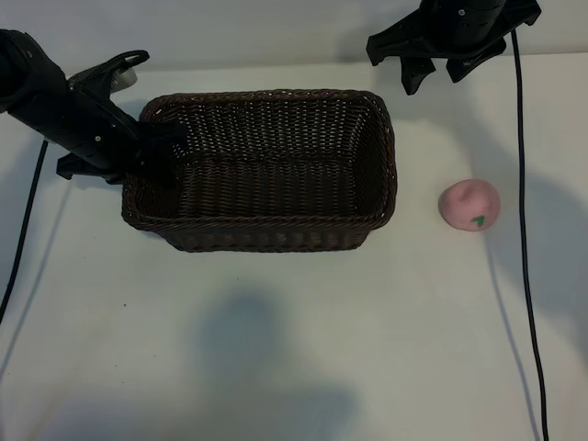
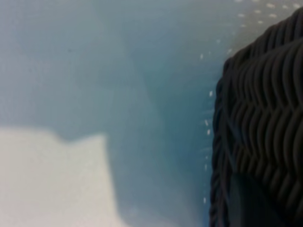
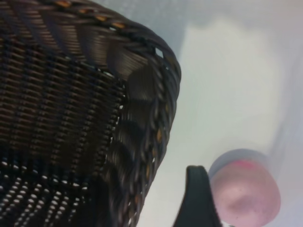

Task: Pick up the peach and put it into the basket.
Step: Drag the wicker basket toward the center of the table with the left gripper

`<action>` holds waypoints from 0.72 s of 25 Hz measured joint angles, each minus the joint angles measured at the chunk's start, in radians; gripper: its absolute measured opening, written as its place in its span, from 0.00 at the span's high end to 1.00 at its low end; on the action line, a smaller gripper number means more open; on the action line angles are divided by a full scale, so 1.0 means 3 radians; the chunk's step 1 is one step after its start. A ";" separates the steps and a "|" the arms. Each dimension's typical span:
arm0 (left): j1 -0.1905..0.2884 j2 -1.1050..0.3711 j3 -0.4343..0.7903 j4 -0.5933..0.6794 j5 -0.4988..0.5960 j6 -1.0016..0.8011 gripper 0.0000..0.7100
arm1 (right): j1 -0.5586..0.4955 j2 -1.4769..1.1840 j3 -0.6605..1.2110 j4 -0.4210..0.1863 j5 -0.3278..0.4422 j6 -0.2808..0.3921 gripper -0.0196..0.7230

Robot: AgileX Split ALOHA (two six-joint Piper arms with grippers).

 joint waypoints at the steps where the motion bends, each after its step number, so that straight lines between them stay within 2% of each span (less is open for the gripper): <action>1: 0.0000 0.0000 0.0000 -0.0008 0.0000 0.0000 0.75 | 0.0000 0.0000 0.0000 0.0000 0.0000 0.0000 0.29; 7: -0.0004 -0.0006 -0.0005 -0.0085 0.0014 -0.0010 0.32 | 0.0000 0.0000 0.0000 0.0000 0.0000 0.0000 0.29; 9: -0.0004 -0.0020 -0.0005 -0.0085 0.0015 -0.0035 0.23 | 0.0000 0.0000 0.0000 0.0000 0.0000 0.0000 0.29; 12: -0.0004 -0.0072 -0.0046 0.0060 0.0093 -0.0148 0.18 | 0.0000 0.0000 0.0000 0.0000 0.0000 0.0000 0.29; 18: -0.0004 -0.0286 -0.0123 0.0601 0.0300 -0.0539 0.17 | 0.0000 0.0000 0.0000 0.0000 0.0000 0.0000 0.29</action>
